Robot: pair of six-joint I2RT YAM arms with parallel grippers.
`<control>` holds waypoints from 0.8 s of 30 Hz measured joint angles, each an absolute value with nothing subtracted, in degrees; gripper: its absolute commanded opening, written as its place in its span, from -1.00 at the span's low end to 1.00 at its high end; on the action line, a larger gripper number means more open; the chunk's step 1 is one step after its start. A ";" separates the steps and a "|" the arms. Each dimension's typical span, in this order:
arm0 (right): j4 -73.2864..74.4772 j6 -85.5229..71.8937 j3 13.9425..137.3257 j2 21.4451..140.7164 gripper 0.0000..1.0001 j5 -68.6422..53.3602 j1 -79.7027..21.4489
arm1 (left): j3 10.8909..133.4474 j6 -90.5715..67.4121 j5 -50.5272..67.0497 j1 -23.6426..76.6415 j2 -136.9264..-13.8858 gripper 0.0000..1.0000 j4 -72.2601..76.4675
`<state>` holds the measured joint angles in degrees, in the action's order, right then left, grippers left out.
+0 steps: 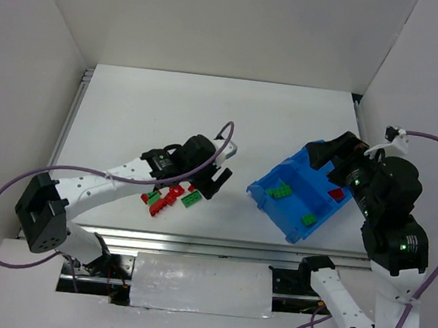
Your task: Sort the legos into containers by color
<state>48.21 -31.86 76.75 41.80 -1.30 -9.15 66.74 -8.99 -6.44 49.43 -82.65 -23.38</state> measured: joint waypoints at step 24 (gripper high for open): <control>44.05 -30.96 73.41 41.98 0.99 -5.85 -10.74 | 57.21 -9.28 -0.69 43.68 -93.62 0.52 -23.40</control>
<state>44.05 -30.96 73.41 41.98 -5.85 -10.74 57.21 -9.28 -0.69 43.68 -93.62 -23.40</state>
